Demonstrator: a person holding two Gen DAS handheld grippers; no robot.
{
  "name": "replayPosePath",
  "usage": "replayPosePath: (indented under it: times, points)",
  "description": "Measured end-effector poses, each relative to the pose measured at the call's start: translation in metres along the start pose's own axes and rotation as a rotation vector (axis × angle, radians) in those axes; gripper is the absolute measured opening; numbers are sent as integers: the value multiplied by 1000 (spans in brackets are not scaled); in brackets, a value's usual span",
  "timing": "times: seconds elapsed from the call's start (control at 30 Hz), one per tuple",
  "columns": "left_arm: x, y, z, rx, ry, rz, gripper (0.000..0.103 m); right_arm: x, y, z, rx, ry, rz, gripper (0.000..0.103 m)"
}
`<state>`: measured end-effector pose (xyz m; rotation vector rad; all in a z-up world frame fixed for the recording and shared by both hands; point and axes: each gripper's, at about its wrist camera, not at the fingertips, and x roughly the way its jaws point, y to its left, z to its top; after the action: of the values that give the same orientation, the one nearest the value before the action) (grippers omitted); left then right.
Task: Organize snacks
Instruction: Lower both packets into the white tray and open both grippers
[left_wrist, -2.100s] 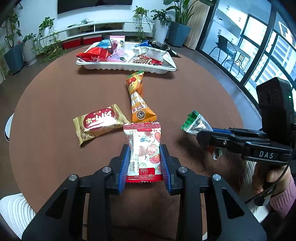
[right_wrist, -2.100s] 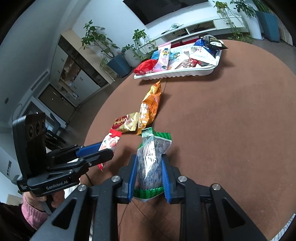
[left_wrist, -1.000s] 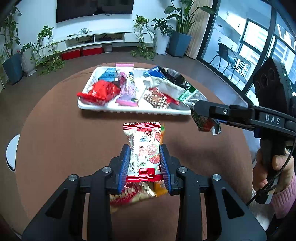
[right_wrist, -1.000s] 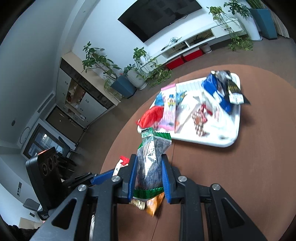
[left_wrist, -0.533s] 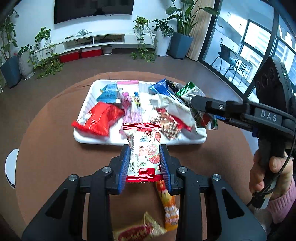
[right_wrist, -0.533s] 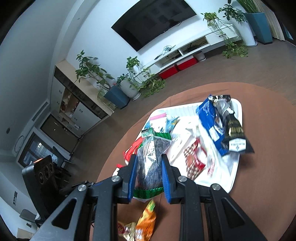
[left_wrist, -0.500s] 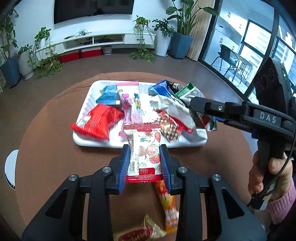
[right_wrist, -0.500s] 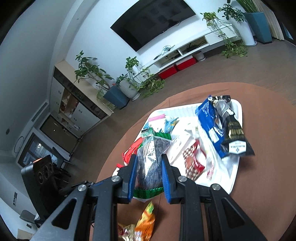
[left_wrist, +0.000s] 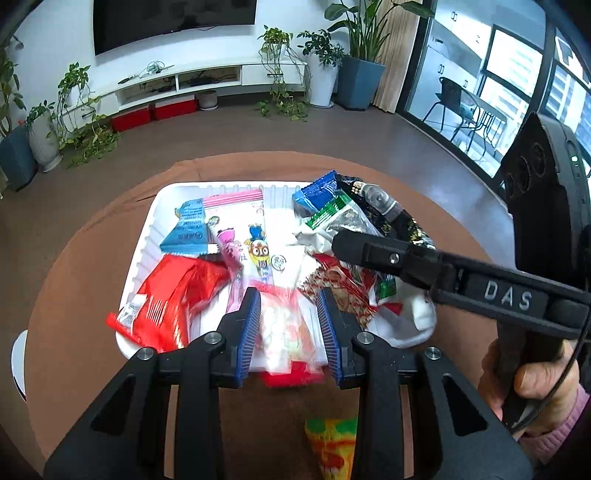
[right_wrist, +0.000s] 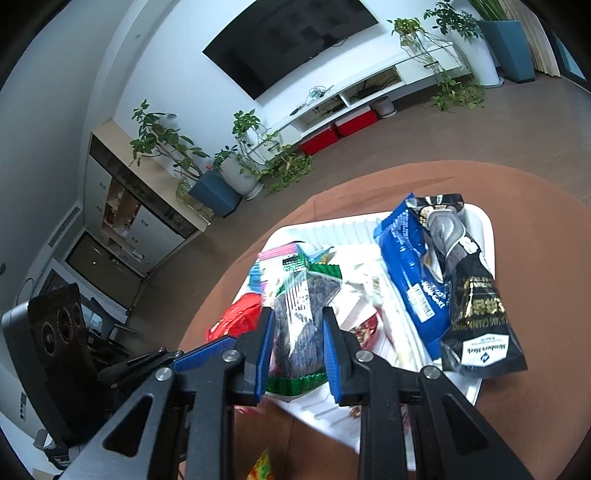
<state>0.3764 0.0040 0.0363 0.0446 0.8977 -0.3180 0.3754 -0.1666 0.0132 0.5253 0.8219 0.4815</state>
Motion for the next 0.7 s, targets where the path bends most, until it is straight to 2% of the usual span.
replayPosePath:
  times: [0.13,0.33,0.47,0.7]
  points:
    - [14,-3,2,12,3,24,30,4,0,0,-25,-1,-24,32]
    - [16,1,-4,-9,-9,12,30,2,0,2,-41,-16,-23,32]
    - [5,4,-13,-23,-19,5,30,-5,1,2,-42,-31,-21,37]
    - [-32,9,-35,-54,-47,-1,30,-25,14,-7,-60,-42,-10,39]
